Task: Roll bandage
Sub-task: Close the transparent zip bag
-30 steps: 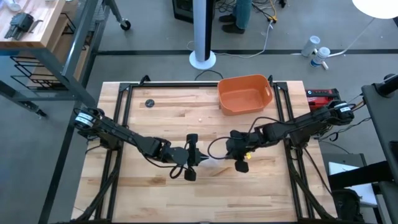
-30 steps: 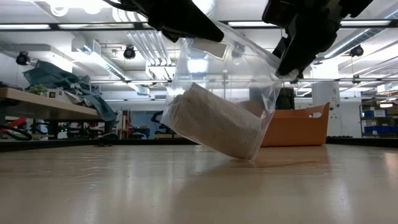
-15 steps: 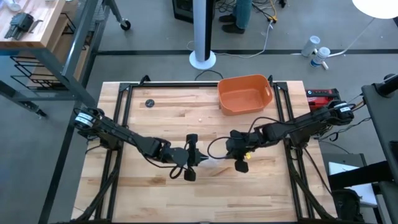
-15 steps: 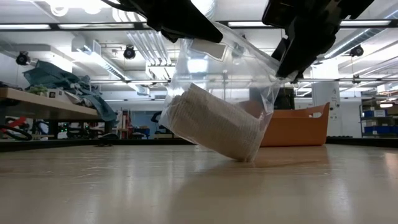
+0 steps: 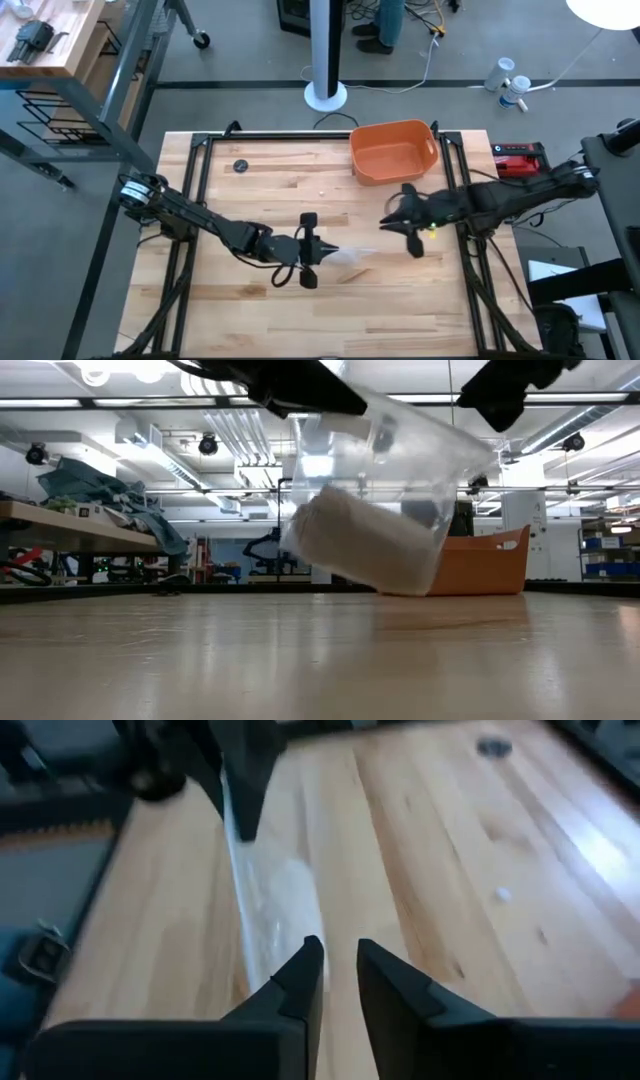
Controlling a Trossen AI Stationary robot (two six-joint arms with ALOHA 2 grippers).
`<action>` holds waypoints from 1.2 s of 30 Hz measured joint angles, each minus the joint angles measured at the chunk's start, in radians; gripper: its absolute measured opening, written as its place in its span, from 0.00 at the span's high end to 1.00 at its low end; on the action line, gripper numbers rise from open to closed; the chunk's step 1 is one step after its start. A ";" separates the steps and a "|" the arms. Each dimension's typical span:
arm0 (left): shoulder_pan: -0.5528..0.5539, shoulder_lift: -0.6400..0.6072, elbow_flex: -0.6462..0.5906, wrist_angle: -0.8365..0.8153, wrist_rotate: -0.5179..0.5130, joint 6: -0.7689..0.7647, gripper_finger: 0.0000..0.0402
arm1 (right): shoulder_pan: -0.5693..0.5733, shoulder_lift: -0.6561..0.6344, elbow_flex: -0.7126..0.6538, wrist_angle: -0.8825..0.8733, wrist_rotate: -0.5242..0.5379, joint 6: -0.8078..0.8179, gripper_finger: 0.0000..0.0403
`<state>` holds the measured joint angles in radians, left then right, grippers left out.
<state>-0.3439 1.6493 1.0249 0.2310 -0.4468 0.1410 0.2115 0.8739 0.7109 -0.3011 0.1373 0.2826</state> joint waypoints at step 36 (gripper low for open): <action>-0.001 0.000 -0.038 0.406 -0.211 0.264 1.00 | 0.111 -0.091 -0.565 1.007 0.075 -0.017 0.78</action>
<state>-0.3447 1.6493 0.9867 0.6374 -0.6581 0.4053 0.3225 0.7833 0.1454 0.7061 0.2127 0.2659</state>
